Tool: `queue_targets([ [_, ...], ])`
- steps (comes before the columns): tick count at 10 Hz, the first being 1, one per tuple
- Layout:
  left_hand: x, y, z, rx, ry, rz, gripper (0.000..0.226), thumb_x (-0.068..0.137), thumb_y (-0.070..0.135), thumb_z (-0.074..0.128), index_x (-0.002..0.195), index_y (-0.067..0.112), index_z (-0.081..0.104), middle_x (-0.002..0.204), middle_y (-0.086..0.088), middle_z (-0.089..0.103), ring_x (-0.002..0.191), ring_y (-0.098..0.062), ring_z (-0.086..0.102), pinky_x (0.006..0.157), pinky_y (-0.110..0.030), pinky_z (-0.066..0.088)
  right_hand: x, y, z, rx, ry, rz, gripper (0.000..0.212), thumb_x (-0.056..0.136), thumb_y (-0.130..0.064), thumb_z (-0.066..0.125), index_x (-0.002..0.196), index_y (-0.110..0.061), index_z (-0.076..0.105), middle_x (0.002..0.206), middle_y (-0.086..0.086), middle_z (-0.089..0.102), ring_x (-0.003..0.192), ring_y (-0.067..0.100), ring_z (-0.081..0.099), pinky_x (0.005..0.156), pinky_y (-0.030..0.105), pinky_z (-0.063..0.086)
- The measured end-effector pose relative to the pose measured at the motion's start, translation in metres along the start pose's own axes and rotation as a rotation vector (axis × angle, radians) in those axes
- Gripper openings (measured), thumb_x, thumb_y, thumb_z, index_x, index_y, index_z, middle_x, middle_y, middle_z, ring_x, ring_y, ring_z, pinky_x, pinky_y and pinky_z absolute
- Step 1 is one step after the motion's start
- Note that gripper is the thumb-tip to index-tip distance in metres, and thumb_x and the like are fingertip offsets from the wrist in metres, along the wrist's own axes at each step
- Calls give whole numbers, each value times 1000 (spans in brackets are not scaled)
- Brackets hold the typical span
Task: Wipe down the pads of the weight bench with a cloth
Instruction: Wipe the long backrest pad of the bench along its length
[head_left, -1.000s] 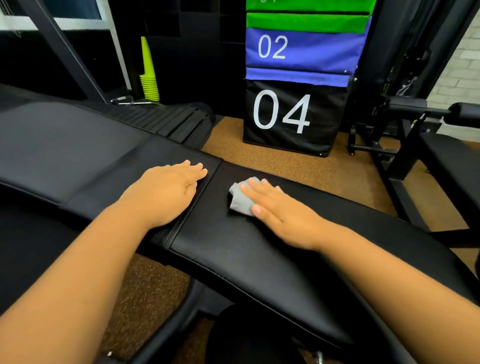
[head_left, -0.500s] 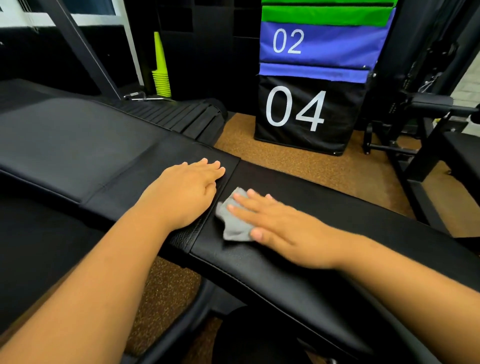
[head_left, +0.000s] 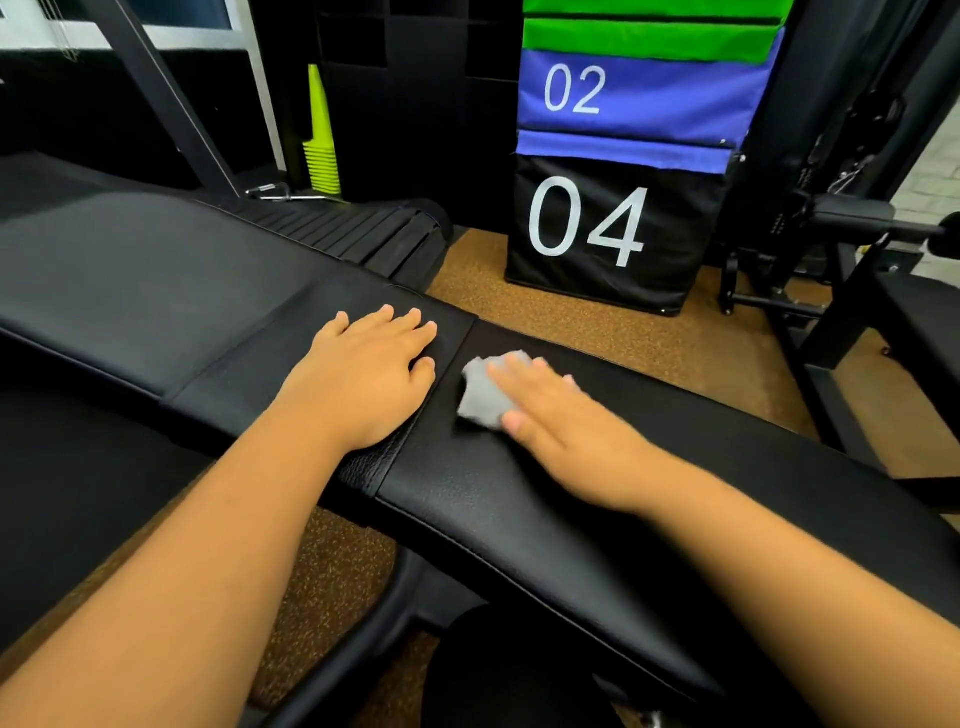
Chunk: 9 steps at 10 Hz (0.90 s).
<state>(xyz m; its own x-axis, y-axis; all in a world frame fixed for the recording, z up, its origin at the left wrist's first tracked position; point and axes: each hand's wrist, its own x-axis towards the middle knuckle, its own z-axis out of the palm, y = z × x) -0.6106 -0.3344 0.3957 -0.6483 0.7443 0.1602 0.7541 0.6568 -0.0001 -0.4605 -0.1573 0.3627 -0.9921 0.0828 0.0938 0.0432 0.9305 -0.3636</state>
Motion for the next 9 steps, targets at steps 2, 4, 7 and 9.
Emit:
queue_targets([
  [2,-3,2,-1,28,-31,-7,53,103,42,20,155,30,18,163,10,13,150,-14,8,120,-46,7,41,36,-8,-79,76,312,54,104,-39,26,153,-19,16,158,7,19,143,33,19,115,50,13],
  [4,-1,2,0,15,-16,-2,53,103,41,22,155,30,19,163,10,13,150,-13,8,120,-44,8,-2,-28,8,-84,37,-55,55,104,-39,26,154,-22,10,160,-2,9,144,19,9,118,40,7],
  [7,-2,3,-3,11,-27,-8,53,103,40,21,155,30,18,163,10,12,150,-13,7,120,-44,7,75,38,-9,-80,133,459,51,102,-38,20,143,-15,37,139,16,48,126,38,43,105,52,28],
  [9,-2,5,-6,3,-43,-11,53,103,40,22,154,29,21,163,8,15,150,-15,8,121,-45,8,95,-8,3,-32,198,312,53,100,-47,22,135,-13,44,133,15,52,121,34,48,103,48,31],
])
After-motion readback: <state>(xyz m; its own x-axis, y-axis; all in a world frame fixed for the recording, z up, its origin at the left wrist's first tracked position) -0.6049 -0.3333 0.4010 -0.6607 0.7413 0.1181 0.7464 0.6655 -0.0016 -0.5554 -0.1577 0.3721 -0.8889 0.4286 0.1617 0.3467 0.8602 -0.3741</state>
